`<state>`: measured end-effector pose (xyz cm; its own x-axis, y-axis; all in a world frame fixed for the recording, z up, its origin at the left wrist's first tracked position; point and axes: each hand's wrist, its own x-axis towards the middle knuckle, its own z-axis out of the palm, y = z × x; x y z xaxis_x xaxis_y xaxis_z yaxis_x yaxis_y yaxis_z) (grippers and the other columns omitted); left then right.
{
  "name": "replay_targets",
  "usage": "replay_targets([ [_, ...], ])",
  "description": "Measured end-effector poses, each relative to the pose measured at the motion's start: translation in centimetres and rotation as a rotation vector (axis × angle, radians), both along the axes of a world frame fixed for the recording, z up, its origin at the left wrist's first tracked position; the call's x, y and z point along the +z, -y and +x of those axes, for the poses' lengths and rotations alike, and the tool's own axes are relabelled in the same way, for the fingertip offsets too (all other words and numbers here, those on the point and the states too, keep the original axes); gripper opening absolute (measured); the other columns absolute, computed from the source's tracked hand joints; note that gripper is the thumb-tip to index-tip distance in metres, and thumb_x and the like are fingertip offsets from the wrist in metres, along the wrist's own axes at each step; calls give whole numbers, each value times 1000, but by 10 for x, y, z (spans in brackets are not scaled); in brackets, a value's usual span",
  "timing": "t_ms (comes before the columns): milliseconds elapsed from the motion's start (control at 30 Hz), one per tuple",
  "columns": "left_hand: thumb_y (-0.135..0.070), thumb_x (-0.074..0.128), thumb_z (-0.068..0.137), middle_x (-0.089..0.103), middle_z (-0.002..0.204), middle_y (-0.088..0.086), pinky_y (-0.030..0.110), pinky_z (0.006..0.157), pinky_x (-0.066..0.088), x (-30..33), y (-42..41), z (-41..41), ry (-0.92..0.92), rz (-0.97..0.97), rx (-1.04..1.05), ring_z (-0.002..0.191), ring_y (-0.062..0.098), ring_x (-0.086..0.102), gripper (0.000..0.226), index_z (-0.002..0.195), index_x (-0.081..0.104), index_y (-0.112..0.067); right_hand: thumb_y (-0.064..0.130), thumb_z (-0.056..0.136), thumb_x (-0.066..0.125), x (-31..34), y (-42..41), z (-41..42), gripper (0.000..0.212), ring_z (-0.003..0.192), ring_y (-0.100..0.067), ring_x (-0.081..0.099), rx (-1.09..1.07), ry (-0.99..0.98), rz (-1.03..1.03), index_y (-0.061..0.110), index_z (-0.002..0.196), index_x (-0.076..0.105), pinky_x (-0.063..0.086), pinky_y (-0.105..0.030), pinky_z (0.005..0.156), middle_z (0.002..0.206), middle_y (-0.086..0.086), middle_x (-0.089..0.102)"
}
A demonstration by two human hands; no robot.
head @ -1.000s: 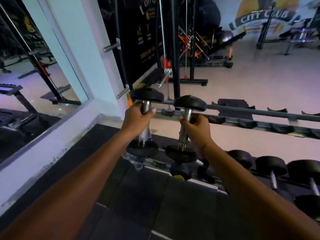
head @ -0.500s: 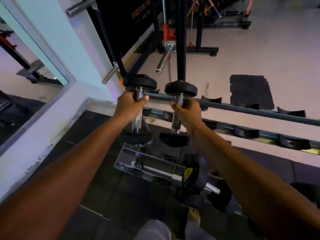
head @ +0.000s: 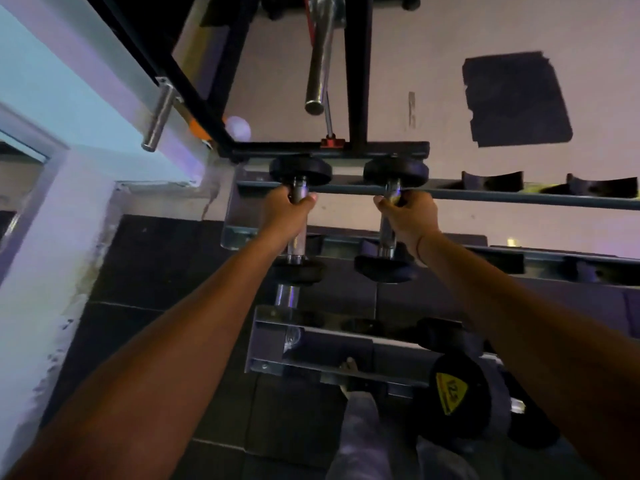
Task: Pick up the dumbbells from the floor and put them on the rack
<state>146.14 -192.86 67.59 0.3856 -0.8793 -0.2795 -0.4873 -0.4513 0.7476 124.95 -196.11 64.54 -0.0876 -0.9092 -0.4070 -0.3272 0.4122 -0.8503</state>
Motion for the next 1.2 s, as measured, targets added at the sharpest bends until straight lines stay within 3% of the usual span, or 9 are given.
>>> replay_targets([
  [167,-44,67,87,66,95,1,26,64,45,-46,52,33,-27,94,4,83,13,62,29,102,66,-19,35,82,72,-32,44,23,27,88,-22,66,-59,-98,52,12,94,64,55,-40,87,92,-5,69],
  [267,-40,65,89,66,101,3,31,73,48,-71,75,43,-41,154,20,91,18,63,27,105,65,-18,35,86,70,-47,58,26,22,74,-13,59,-60,-157,92,15,83,59,50,-27,70,79,1,62],
  [333,-40,63,91,64,100,3,32,72,47,-85,85,44,-9,189,1,90,20,62,26,103,63,-17,34,88,68,-57,64,21,22,69,-9,55,-55,-171,108,19,77,55,43,-22,62,74,3,58],
  [467,-43,60,92,61,94,2,27,60,42,-101,95,41,100,211,-68,79,16,59,30,105,61,-15,33,89,66,-67,68,15,20,68,-9,54,-63,-200,110,20,80,53,43,-22,65,73,3,56],
  [667,-42,61,92,62,99,4,27,60,41,-103,97,40,132,245,-58,85,19,61,31,108,60,-15,32,89,65,-68,67,19,27,61,-6,48,-97,-208,128,23,71,48,38,-20,61,66,6,51],
  [867,-45,62,91,63,101,6,28,59,39,-96,95,40,163,263,-80,81,19,58,37,111,62,-14,35,90,64,-67,66,20,21,68,-8,51,-119,-220,131,17,83,56,44,-30,74,74,4,56],
  [1000,-56,53,92,61,96,3,31,60,38,-80,78,38,256,281,-94,74,15,54,42,102,60,-16,40,92,60,-57,61,15,30,79,-18,59,-16,-296,111,11,98,64,46,-31,75,83,-2,62],
  [1100,-62,47,91,59,109,7,37,70,44,-62,62,30,507,131,-107,96,25,58,55,119,51,-15,44,92,56,-44,51,5,36,84,-22,62,44,-309,64,12,106,65,50,-34,78,89,-6,65],
  [1200,-62,48,88,57,120,9,43,78,51,-40,52,-3,601,-79,-178,109,30,54,55,120,49,-18,46,94,53,-23,31,-21,40,90,-22,62,101,-371,-4,14,115,60,48,-33,78,100,-7,65],
])
